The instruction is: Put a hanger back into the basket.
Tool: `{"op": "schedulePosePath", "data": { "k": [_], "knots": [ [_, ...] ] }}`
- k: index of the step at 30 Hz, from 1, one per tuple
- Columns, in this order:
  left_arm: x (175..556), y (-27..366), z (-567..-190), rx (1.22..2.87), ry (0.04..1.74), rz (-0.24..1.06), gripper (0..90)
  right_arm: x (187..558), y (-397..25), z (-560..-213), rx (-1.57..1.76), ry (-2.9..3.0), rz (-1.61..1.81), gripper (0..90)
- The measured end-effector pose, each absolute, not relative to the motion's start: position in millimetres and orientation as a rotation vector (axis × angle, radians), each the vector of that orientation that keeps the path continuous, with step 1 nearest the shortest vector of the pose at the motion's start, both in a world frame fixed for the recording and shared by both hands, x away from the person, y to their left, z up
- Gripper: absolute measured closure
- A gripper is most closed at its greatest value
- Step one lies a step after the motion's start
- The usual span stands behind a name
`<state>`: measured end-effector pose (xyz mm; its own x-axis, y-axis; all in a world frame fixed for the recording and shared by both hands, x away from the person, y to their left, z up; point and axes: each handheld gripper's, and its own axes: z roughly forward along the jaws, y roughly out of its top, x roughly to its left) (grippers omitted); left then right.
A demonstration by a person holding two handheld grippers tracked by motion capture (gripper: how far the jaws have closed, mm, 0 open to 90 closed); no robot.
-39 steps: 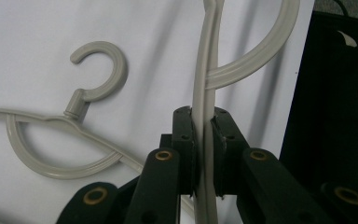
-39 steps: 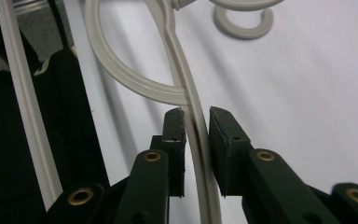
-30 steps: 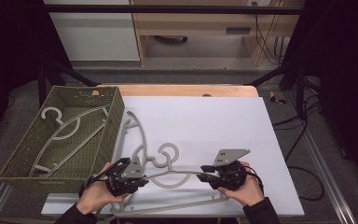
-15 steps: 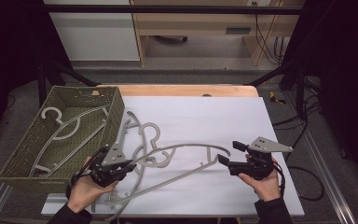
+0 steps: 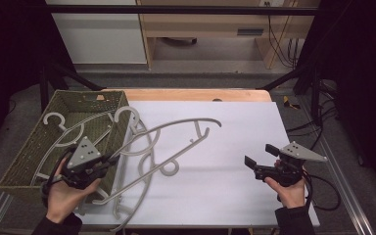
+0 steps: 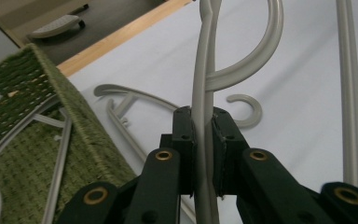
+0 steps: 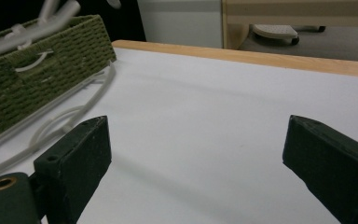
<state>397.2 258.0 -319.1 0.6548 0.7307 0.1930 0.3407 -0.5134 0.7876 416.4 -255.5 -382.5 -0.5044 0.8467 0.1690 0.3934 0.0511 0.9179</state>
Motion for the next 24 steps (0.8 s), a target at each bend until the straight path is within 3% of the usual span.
{"op": "schedulePosePath", "data": {
  "k": [10,24],
  "knots": [
    [413.7,290.1,-288.9,2.082,0.870,0.799,81.5,417.2,-257.7,-383.7,1.260,1.914,1.414,6.4],
    [454.2,335.4,-271.7,2.023,0.977,0.849,81.5,419.9,-255.7,-387.5,1.255,1.935,1.384,5.9]
  ]
}}
